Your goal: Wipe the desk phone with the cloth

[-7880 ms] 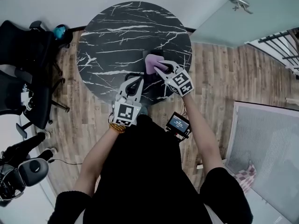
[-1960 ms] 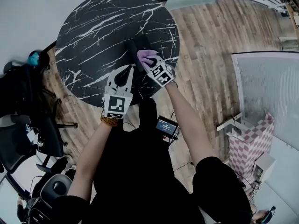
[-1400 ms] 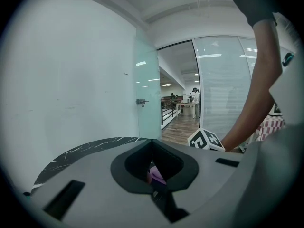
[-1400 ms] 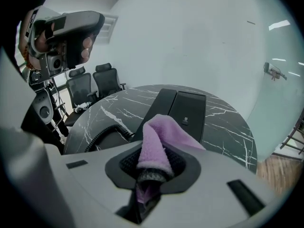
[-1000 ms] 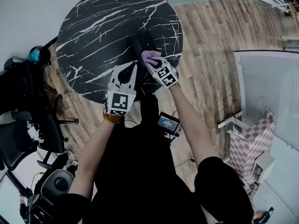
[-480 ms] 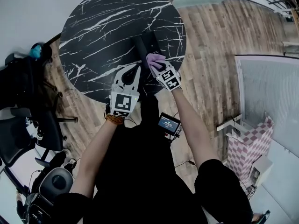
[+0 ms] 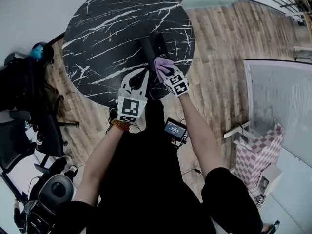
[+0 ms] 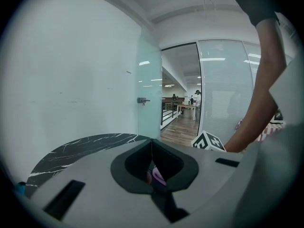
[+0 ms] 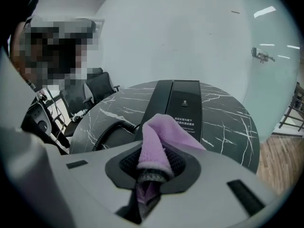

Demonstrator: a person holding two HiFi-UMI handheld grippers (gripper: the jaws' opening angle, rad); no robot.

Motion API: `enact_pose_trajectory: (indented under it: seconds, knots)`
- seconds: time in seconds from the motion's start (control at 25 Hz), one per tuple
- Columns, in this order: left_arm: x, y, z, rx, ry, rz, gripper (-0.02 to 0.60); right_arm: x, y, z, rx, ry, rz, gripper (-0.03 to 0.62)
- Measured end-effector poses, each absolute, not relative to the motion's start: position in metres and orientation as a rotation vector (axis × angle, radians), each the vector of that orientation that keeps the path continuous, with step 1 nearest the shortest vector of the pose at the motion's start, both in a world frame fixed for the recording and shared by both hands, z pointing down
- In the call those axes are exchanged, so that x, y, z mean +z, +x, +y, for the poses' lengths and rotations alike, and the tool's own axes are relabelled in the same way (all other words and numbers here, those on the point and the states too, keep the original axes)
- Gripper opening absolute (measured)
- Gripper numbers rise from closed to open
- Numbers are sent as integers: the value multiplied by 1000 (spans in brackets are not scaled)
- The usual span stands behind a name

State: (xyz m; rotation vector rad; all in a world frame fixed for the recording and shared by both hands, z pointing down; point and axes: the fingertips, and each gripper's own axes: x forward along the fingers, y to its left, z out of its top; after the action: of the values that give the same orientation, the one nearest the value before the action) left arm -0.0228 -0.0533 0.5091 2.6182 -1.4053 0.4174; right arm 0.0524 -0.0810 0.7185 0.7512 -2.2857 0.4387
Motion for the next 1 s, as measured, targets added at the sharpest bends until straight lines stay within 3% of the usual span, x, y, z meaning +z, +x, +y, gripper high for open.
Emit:
enact_pose_trajectory:
  seconds: [0.12, 0.36, 0.76, 1.0]
  knots:
    - [509, -22, -52, 414, 2611, -1405, 14, 721, 56, -80, 557, 817, -2286, 72]
    - [511, -24, -49, 387, 2580, -1411, 14, 709, 61, -80, 1121, 860, -2282, 74]
    - [516, -33, -45, 370, 2548, -1433, 14, 606, 49, -152, 1044, 829, -2583, 74]
    - [521, -39, -43, 384, 2536, -1434, 14, 593, 38, -215, 807, 904, -2607, 74]
